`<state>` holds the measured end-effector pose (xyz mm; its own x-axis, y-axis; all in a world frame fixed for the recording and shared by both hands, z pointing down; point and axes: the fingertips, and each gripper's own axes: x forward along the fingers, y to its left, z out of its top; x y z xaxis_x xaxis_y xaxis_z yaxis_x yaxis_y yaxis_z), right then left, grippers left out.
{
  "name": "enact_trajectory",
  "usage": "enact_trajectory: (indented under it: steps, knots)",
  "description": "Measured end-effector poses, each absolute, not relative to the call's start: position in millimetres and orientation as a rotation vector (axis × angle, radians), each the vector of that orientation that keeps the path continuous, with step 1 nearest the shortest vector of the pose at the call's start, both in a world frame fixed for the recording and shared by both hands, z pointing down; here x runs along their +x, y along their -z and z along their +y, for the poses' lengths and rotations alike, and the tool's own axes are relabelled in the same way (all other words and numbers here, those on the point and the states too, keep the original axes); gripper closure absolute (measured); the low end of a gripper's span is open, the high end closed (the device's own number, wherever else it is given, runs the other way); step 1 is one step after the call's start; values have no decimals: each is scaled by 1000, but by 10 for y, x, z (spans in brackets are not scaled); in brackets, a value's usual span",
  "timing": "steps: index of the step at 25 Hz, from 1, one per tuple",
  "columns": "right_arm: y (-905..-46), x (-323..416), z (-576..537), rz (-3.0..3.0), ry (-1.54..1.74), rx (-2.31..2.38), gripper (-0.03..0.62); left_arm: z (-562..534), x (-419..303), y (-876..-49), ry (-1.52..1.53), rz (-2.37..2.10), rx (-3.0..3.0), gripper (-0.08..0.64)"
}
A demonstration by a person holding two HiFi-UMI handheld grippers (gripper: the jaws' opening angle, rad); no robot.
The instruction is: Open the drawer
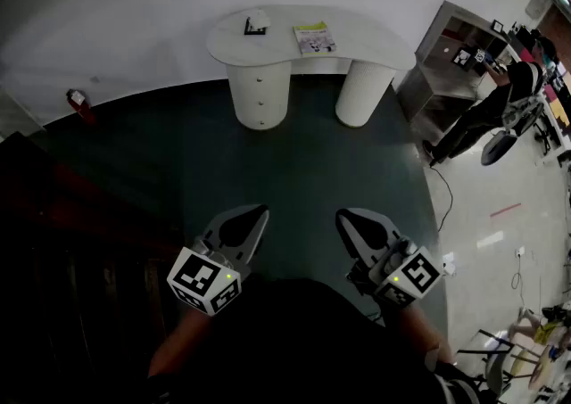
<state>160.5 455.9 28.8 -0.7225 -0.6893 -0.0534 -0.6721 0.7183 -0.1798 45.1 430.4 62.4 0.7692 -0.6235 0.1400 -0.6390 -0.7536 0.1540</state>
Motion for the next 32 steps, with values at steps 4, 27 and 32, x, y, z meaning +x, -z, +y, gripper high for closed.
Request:
enact_trajectory:
  steps: [4, 27, 32]
  knots:
    - [-272, 1560, 4567, 2811, 216, -1108, 577, 4305, 432, -574, -100, -1006, 2789, 548]
    - [-267, 706, 4427, 2816, 272, -1054, 577, 4310, -414, -598, -92, -1039, 2769, 548]
    - [-228, 437, 4363, 2806, 277, -1076, 576, 4326, -763, -647, -87, -1022, 2755, 548]
